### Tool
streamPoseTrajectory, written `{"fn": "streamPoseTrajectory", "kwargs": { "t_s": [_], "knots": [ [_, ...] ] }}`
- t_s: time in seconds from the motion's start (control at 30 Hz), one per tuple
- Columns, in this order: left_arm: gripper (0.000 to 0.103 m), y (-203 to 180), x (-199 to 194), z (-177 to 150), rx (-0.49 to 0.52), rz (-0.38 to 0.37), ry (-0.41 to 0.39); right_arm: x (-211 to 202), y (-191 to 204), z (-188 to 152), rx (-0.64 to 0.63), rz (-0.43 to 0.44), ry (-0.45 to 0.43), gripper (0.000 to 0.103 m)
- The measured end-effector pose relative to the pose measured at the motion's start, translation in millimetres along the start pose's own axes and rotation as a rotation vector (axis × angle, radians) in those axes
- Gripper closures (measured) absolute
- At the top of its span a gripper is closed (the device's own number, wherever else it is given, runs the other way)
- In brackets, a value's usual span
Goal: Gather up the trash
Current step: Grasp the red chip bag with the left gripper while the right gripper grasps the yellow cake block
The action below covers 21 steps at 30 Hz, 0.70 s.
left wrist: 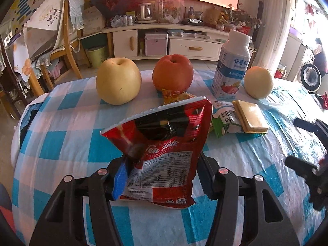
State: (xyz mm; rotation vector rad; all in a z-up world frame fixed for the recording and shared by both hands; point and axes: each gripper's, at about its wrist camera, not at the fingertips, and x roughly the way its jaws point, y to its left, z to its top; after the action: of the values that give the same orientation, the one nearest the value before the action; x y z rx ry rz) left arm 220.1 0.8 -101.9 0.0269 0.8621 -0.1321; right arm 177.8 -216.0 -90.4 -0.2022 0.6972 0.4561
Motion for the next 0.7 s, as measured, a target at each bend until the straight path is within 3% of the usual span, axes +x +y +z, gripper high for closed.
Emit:
{"fn": "streamPoseTrajectory", "kwargs": {
  "t_s": [0.13,0.27,0.37,0.53,0.57,0.63,0.7],
  "knots": [
    [0.044,3,-1,-3,-0.010,-0.001,-0.004,24,4,13,-0.076,0.017,0.003,0.004],
    [0.044,10,-1,-2,-0.038,-0.014,-0.004,49,10,27,-0.232,0.063,0.038,0.004],
    [0.044,13,-1,0,-0.051,-0.024,-0.003,65,16,34,-0.364,0.046,0.092,0.004],
    [0.044,20,-1,4,-0.072,-0.034,-0.004,77,16,41,-0.465,0.063,0.106,0.005],
    [0.044,21,-2,4,-0.078,-0.034,-0.004,77,17,42,-0.469,0.070,0.104,0.008],
    [0.044,25,-3,5,-0.091,-0.032,-0.003,79,16,45,-0.462,0.094,0.111,0.040],
    [0.044,28,-4,7,-0.096,-0.029,-0.003,79,16,46,-0.461,0.102,0.116,0.043]
  ]
}}
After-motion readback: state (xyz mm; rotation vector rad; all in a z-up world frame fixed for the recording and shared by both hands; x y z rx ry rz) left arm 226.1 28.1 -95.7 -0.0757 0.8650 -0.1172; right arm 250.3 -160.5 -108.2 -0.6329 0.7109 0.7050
